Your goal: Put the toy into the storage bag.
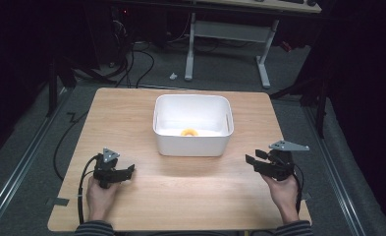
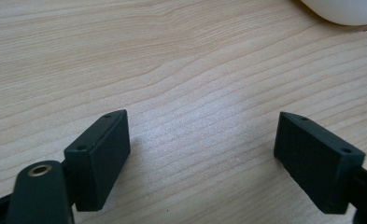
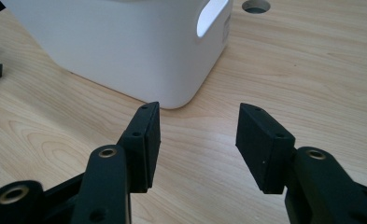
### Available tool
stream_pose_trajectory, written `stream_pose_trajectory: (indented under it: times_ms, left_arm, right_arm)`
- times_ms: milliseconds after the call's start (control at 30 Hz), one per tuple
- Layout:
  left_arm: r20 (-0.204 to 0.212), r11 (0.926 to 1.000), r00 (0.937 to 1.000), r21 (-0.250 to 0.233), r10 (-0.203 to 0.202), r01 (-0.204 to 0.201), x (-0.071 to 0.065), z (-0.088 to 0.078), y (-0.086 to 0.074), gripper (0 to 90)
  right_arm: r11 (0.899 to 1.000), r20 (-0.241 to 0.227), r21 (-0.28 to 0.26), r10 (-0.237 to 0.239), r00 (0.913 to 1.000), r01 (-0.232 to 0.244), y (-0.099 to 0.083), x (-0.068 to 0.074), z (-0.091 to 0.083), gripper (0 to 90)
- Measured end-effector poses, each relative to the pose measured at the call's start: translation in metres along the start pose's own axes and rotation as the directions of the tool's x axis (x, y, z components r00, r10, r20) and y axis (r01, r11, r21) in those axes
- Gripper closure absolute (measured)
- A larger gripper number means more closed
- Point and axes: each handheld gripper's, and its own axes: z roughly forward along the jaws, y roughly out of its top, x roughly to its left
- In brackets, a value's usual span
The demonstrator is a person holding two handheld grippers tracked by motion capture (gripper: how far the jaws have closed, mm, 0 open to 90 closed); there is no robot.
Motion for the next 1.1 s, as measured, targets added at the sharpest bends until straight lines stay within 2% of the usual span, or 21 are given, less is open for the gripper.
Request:
stream_pose_trajectory:
  times_ms: [200, 533, 800, 933, 1100]
  left_arm:
    - [0.002, 0.9999, 1.0000, 0.006, 0.009, -0.009, -0.001, 0.000, 0.000, 16.7]
    - [0.003, 0.9999, 0.9999, 0.009, 0.014, -0.014, -0.001, 0.001, 0.000, 14.9]
    - [0.002, 0.9998, 0.9999, 0.010, 0.015, -0.015, -0.001, 0.001, 0.000, 14.7]
    - [0.002, 0.9998, 0.9999, 0.011, 0.014, -0.014, -0.001, 0.001, 0.000, 14.7]
    - [0.001, 0.9998, 0.9999, 0.011, 0.014, -0.014, -0.001, 0.001, 0.000, 14.7]
  right_arm:
    - [1.000, -0.003, 0.025, -0.005, 1.0000, 0.005, -0.003, 0.005, 0.015, 50.3]
    - [0.999, -0.012, 0.041, 0.008, 0.9999, -0.007, -0.005, 0.010, 0.030, 50.3]
    - [0.998, -0.002, 0.061, 0.015, 0.9999, -0.015, -0.010, 0.008, 0.039, 50.1]
    - [0.998, -0.009, 0.043, 0.042, 0.9991, -0.042, -0.011, 0.003, 0.041, 50.0]
    - [0.997, 0.009, 0.058, 0.054, 0.9985, -0.054, -0.016, -0.001, 0.047, 49.9]
